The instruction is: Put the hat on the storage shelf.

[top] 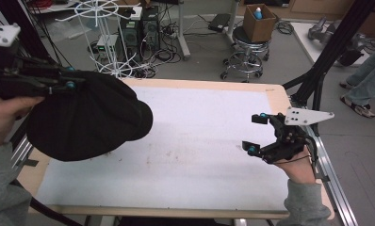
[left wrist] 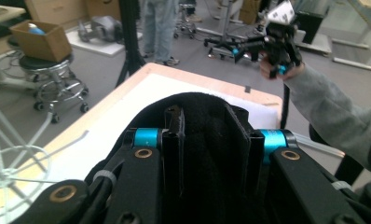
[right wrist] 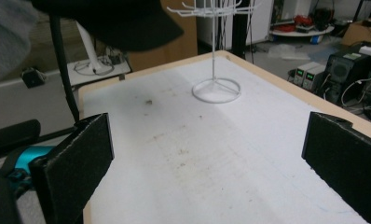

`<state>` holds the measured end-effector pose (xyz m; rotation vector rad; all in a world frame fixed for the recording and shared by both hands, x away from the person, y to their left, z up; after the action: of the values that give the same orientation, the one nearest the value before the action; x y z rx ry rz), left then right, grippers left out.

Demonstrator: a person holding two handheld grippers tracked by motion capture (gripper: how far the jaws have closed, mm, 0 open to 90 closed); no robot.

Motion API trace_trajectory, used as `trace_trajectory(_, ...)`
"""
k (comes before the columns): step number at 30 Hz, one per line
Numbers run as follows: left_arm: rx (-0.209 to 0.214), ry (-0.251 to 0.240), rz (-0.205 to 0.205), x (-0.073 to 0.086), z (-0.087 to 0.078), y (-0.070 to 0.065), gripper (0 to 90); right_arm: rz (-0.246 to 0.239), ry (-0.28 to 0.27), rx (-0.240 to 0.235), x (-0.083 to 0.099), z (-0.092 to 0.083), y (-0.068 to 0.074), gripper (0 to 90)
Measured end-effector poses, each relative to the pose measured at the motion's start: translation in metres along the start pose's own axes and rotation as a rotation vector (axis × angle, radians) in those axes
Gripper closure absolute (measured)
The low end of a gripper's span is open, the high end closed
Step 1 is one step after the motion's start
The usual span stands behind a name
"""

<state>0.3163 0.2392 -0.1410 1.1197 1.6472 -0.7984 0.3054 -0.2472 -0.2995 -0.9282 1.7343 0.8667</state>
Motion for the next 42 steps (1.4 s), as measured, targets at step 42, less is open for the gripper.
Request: trace_trajectory(42, -0.102, -0.068, 0.058, -0.153, -0.04, 0.005, 69.3, 0.042, -0.076, 0.015, 0.0, -0.025, -0.01, 1.0)
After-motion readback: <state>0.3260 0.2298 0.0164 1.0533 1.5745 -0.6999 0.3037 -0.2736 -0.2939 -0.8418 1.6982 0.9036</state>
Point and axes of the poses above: each handheld gripper's, and its own axes: z roughly forward along the jaws, x roughly out of its underside, y roughly to its left, the point moved 5 cm from there along z, roughly forward along the jaws, and after that the axes turned 3 degrees about z, right-handed, at the moved point
